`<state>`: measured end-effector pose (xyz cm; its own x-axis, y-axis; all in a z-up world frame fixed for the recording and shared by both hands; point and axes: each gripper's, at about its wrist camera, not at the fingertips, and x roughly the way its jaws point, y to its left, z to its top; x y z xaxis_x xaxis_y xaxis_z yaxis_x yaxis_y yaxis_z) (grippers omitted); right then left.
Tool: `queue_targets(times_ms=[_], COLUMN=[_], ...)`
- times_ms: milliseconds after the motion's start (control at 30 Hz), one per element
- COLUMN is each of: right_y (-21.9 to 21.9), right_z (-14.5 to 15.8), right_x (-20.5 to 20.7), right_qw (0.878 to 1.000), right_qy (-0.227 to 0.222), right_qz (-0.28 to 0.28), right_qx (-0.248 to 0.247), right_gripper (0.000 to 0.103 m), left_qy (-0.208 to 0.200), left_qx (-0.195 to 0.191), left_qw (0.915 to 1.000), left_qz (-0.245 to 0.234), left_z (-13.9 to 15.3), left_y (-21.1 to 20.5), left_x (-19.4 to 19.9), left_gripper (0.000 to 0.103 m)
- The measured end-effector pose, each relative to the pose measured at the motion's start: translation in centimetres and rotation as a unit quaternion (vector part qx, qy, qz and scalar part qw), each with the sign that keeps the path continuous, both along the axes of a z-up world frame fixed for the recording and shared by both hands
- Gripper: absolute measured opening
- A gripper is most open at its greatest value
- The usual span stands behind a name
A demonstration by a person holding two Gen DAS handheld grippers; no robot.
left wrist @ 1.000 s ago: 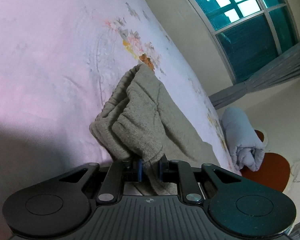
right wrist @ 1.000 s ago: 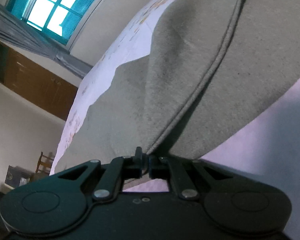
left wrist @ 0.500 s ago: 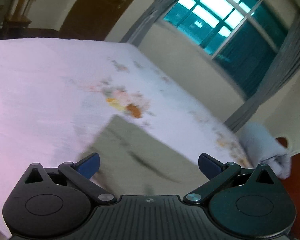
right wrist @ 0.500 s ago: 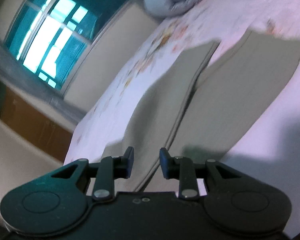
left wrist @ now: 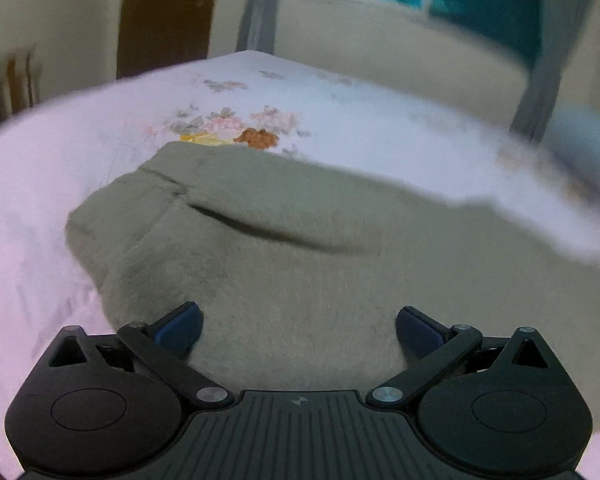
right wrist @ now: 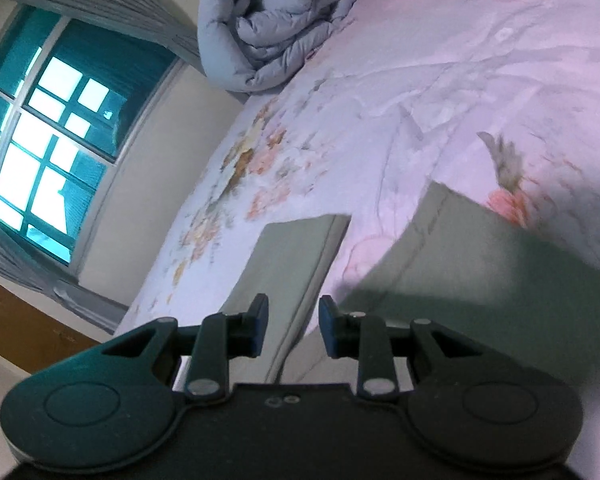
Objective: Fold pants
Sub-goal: 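Grasp the sweatpants edge with the right gripper and fold it lengthwise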
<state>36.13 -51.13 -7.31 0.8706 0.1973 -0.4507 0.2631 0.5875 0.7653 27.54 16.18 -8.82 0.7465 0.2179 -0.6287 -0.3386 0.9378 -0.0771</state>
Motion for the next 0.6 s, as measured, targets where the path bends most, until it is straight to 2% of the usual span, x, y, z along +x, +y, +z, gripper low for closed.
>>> queue_targets(times_ms=[33, 100, 200, 333, 367, 400, 467, 600], right_y=[-0.1, -0.3, -1.0, -1.2, -1.2, -1.0, -0.1, 0.7], right_z=[-0.4, -1.2, -2.4, -3.2, -3.1, -3.0, -1.3, 5.3], right_x=[1.2, 3.3, 4.6, 6.0, 5.8, 5.9, 5.8, 2.1], right_qw=[1.0, 1.0, 1.0, 0.999, 0.999, 0.999, 0.999, 0.996], right_qy=[0.004, 0.015, 0.023, 0.024, 0.026, 0.031, 0.023, -0.071], right_qz=[0.002, 0.003, -0.002, -0.003, -0.002, 0.004, 0.021, 0.036], right_qx=[-0.001, -0.006, 0.014, 0.022, 0.018, 0.011, -0.02, -0.036], right_gripper=[0.02, 0.02, 0.019, 0.011, 0.0, 0.0, 0.0, 0.0], left_qy=[0.001, -0.01, -0.01, -0.004, -0.001, 0.002, 0.011, 0.025], left_qx=[0.023, 0.024, 0.024, 0.022, 0.021, 0.02, 0.018, 0.011], left_qw=[0.9997, 0.9992, 0.999, 0.9993, 0.9994, 0.9995, 0.9996, 0.9996], left_qz=[0.007, 0.03, 0.037, 0.029, 0.027, 0.025, 0.017, -0.005], left_z=[-0.3, -0.4, -0.2, -0.2, -0.4, -0.4, -0.3, -0.1], left_y=[-0.9, -1.3, -1.2, -1.2, -1.1, -1.0, -0.8, -0.3], left_x=[0.2, -0.1, -0.1, -0.2, 0.2, 0.2, 0.3, 0.6], left_gripper=[0.103, 0.103, 0.103, 0.103, 0.103, 0.103, 0.103, 0.103])
